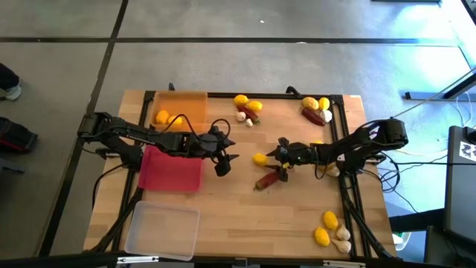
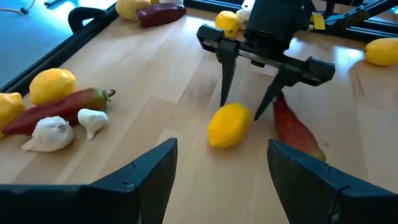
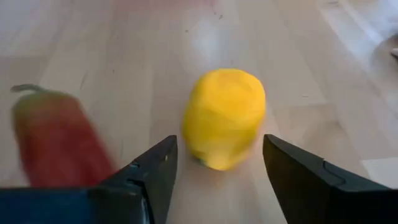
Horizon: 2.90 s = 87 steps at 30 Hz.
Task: Sort produce into baskets
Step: Put the lemon into the yellow bin
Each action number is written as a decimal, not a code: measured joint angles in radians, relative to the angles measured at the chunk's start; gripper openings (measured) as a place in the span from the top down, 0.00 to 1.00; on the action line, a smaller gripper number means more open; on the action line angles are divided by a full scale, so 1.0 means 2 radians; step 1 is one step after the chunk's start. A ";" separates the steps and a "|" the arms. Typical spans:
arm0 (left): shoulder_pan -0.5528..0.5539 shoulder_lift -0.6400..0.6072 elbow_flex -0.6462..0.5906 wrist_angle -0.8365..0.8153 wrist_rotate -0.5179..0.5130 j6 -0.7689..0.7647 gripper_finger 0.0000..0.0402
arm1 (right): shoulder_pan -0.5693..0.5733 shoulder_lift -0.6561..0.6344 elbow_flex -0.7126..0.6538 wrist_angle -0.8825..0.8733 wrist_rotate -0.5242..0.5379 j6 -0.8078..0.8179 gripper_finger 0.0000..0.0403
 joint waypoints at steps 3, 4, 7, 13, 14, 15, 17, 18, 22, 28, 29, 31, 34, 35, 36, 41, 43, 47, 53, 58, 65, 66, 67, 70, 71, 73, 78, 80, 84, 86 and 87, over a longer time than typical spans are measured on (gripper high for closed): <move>0.000 0.000 0.000 -0.003 0.000 0.000 0.39 | 0.001 0.000 0.000 0.000 0.000 0.000 0.50; 0.000 0.000 0.000 -0.002 0.000 0.000 0.39 | 0.001 0.000 0.000 0.001 0.000 0.000 0.52; 0.000 0.000 0.000 -0.001 0.000 0.000 0.39 | 0.001 0.000 0.000 0.009 0.000 0.000 0.55; 0.000 0.000 0.000 -0.001 0.000 0.000 0.39 | 0.001 0.000 0.000 0.018 0.004 0.009 0.53; 0.000 0.000 0.000 -0.001 0.000 0.000 0.39 | 0.001 0.000 0.000 0.018 0.004 0.014 0.51; 0.000 0.000 0.000 -0.001 0.000 0.000 0.39 | 0.001 0.000 0.000 0.019 0.004 0.018 0.49; 0.000 0.000 0.000 -0.001 0.000 0.000 0.39 | 0.001 0.000 0.006 0.014 0.004 0.018 0.44; 0.000 0.000 0.000 -0.001 0.000 0.000 0.39 | 0.001 0.000 0.012 0.012 0.004 0.018 0.41; 0.000 0.000 0.000 -0.001 0.000 0.000 0.39 | 0.001 0.000 0.038 0.012 -0.006 0.018 0.32; 0.000 0.000 0.000 -0.001 0.000 0.000 0.39 | 0.002 0.014 0.072 -0.023 0.025 0.018 0.29; 0.000 0.000 0.000 -0.001 0.000 0.000 0.39 | 0.001 0.020 0.076 -0.030 0.026 0.018 0.29; 0.000 0.000 0.000 -0.001 0.000 0.000 0.39 | 0.002 0.032 0.081 -0.037 0.017 0.022 0.30; 0.000 0.000 0.000 -0.001 0.000 0.001 0.39 | 0.002 0.043 0.082 -0.047 0.009 0.036 0.30; 0.000 0.000 0.000 -0.001 0.000 0.001 0.39 | 0.002 0.044 0.082 -0.054 0.012 0.038 0.30; 0.000 0.000 0.000 -0.001 0.000 0.000 0.39 | 0.002 0.043 0.082 -0.059 0.021 0.044 0.30; 0.000 0.000 0.000 0.000 -0.001 -0.011 0.39 | 0.001 0.043 0.082 -0.086 0.031 0.051 0.30; 0.000 0.000 0.000 0.000 -0.001 -0.011 0.39 | 0.001 0.043 0.082 -0.089 0.031 0.051 0.30; 0.002 0.000 0.000 0.000 -0.001 -0.006 0.39 | 0.001 0.043 0.082 -0.089 0.037 0.050 0.34; 0.008 0.000 0.000 -0.002 -0.002 -0.002 0.39 | 0.001 0.041 0.082 -0.089 0.046 0.032 0.55; 0.008 0.000 0.000 -0.002 -0.002 -0.027 0.39 | 0.001 0.023 0.082 -0.089 0.049 0.016 0.68; 0.000 0.000 0.000 0.003 -0.001 -0.004 0.39 | 0.001 -0.016 0.082 -0.092 0.052 -0.008 0.64; -0.002 0.000 0.000 0.007 -0.001 0.000 0.39 | 0.001 -0.023 0.082 -0.092 0.052 -0.010 0.64; -0.004 0.000 0.000 0.011 -0.001 0.003 0.39 | 0.001 -0.030 0.082 -0.092 0.052 -0.011 0.64; -0.008 0.000 0.000 0.041 -0.001 0.022 0.39 | 0.001 -0.051 0.088 -0.095 0.052 -0.022 0.64; -0.009 0.000 0.000 0.051 -0.001 0.029 0.39 | 0.001 -0.058 0.091 -0.095 0.047 -0.024 0.64; -0.011 0.000 0.000 0.065 -0.001 0.042 0.39 | 0.001 -0.071 0.099 -0.094 0.039 -0.029 0.64; -0.013 0.000 0.000 0.083 -0.001 0.049 0.39 | 0.002 -0.081 0.121 -0.091 0.020 -0.031 0.64; -0.013 0.002 0.000 0.092 -0.001 0.058 0.39 | 0.002 -0.081 0.127 -0.091 0.009 -0.031 0.64; -0.013 0.016 0.001 0.115 0.005 0.076 0.39 | 0.002 -0.081 0.131 -0.086 0.004 -0.031 0.64; -0.013 0.028 0.001 0.122 0.006 0.093 0.39 | 0.002 -0.080 0.131 -0.077 -0.004 -0.031 0.64; -0.013 0.034 0.001 0.130 0.006 0.102 0.39 | 0.002 -0.080 0.132 -0.070 -0.010 -0.031 0.64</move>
